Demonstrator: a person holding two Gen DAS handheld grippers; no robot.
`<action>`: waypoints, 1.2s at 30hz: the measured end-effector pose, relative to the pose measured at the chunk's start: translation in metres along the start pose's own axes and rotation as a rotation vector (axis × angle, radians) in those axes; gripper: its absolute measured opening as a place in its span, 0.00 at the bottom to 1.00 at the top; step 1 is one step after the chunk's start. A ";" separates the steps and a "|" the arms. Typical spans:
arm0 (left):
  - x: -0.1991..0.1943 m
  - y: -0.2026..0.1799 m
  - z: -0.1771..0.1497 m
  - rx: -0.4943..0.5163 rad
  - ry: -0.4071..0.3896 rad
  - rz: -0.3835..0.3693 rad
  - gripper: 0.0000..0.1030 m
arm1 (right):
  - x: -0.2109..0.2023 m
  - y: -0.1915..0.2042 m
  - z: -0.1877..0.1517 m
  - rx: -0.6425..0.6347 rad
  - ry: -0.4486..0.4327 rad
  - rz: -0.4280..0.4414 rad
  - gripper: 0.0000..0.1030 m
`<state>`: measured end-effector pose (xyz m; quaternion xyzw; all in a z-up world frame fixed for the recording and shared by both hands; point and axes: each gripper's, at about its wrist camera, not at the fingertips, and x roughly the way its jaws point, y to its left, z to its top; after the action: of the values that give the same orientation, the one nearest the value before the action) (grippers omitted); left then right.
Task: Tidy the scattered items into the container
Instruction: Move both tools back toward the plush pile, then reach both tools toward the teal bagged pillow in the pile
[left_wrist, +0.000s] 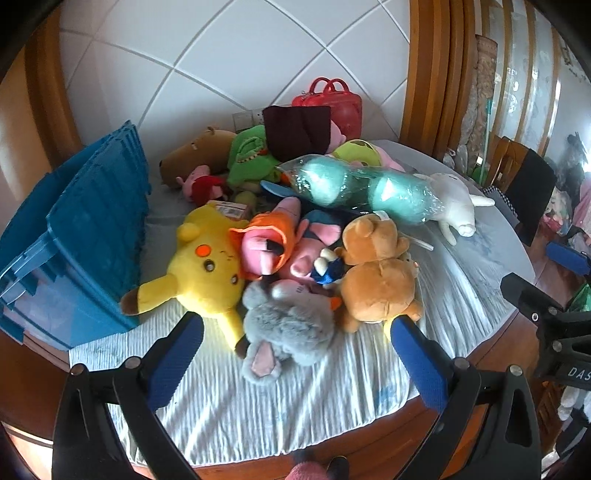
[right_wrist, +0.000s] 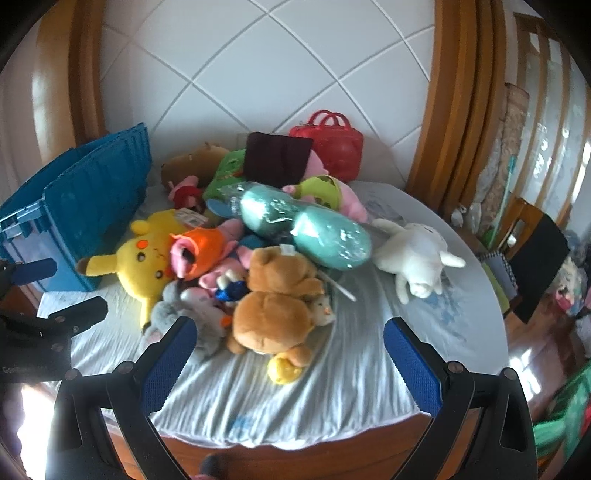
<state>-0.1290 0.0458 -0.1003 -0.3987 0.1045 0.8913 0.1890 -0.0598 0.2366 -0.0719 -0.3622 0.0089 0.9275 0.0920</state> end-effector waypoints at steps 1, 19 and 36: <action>0.003 -0.002 0.002 0.000 0.003 -0.002 1.00 | 0.003 -0.006 0.000 0.007 0.005 -0.001 0.99; 0.101 -0.004 0.084 -0.018 0.018 -0.046 1.00 | 0.090 -0.052 0.057 0.029 0.044 -0.065 0.99; 0.165 -0.057 0.133 -0.098 0.071 0.006 1.00 | 0.168 -0.125 0.101 0.011 0.098 -0.026 0.99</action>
<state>-0.2951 0.1846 -0.1382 -0.4388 0.0685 0.8811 0.1628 -0.2264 0.3952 -0.1038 -0.4068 0.0140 0.9073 0.1056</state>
